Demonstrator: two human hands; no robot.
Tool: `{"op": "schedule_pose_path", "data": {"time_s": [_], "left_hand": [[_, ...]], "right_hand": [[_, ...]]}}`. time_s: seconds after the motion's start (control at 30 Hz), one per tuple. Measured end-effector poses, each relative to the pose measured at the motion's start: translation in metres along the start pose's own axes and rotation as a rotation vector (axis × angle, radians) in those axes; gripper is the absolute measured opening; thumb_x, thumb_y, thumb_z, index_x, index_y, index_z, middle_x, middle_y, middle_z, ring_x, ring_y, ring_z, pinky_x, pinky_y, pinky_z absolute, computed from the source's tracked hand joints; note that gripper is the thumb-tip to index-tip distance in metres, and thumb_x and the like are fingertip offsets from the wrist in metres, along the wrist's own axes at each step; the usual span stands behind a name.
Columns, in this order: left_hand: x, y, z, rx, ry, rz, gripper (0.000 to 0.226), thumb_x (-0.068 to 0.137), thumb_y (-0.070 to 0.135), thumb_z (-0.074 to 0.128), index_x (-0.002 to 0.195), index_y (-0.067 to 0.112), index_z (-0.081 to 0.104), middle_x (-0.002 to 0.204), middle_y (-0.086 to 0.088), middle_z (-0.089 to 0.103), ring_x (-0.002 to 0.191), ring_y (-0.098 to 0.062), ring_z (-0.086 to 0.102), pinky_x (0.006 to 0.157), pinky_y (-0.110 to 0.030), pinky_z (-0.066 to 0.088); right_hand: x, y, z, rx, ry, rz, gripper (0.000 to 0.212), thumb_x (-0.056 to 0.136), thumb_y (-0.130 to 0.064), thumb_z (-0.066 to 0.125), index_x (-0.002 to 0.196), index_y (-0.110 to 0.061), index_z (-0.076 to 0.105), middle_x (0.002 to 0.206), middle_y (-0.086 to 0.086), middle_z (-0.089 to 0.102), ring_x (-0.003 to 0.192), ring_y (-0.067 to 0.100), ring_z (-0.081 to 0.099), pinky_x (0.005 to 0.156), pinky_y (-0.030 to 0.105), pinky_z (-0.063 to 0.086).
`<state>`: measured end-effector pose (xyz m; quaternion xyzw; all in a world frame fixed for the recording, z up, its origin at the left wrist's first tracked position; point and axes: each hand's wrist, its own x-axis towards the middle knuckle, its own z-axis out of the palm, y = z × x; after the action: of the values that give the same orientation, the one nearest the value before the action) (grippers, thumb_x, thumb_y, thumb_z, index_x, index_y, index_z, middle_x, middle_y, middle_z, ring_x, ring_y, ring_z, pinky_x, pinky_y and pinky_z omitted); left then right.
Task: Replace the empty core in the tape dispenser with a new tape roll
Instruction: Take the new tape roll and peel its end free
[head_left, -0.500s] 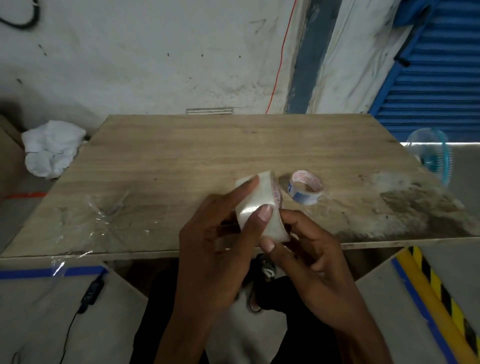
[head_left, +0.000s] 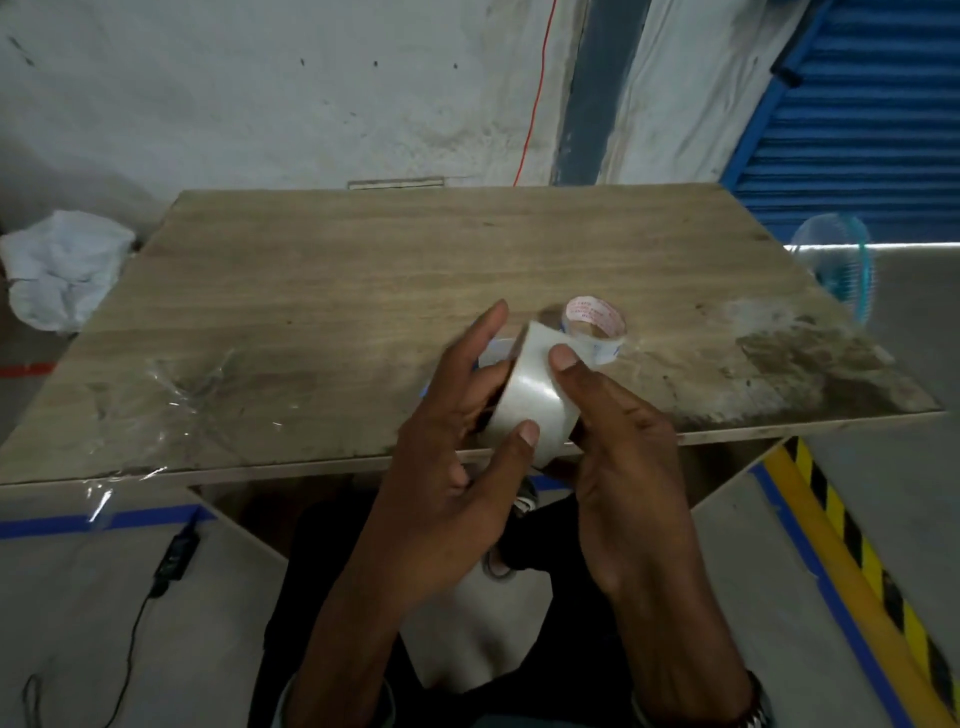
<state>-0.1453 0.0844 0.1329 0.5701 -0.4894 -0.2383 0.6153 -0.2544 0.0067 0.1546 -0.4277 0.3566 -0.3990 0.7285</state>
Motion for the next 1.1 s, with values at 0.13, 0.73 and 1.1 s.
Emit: {"op": "schedule_pose_path", "data": {"time_s": [0.13, 0.73, 1.1], "left_hand": [[0.001, 0.0, -0.007, -0.003, -0.045, 0.037, 0.073, 0.097, -0.007, 0.061, 0.155, 0.036, 0.049, 0.167, 0.03, 0.032, 0.142, -0.013, 0.057, 0.102, -0.023, 0.056], [0.005, -0.023, -0.02, -0.099, 0.174, -0.055, 0.045, 0.09, 0.009, 0.073, 0.132, 0.023, 0.074, 0.121, 0.007, 0.081, 0.115, -0.013, 0.076, 0.095, -0.028, 0.059], [0.0, -0.015, -0.017, -0.035, 0.175, -0.05, 0.047, 0.09, 0.012, 0.068, 0.135, 0.023, 0.073, 0.099, 0.003, 0.078, 0.089, 0.001, 0.071, 0.076, -0.009, 0.051]], "right_hand": [[-0.002, 0.003, 0.003, -0.01, -0.096, 0.061, 0.013, 0.092, -0.018, 0.075, 0.101, -0.016, 0.084, 0.097, 0.011, 0.084, 0.082, 0.019, 0.08, 0.07, 0.031, 0.061], [0.005, 0.007, 0.005, 0.329, -0.255, 0.238, 0.037, 0.077, 0.003, 0.059, 0.101, -0.009, 0.084, 0.113, 0.019, 0.079, 0.096, 0.029, 0.079, 0.068, 0.03, 0.066], [0.004, 0.014, 0.01, 0.182, -0.107, 0.166, 0.029, 0.091, 0.005, 0.063, 0.087, -0.015, 0.084, 0.069, 0.005, 0.068, 0.047, 0.005, 0.05, 0.034, 0.011, 0.036]]}}
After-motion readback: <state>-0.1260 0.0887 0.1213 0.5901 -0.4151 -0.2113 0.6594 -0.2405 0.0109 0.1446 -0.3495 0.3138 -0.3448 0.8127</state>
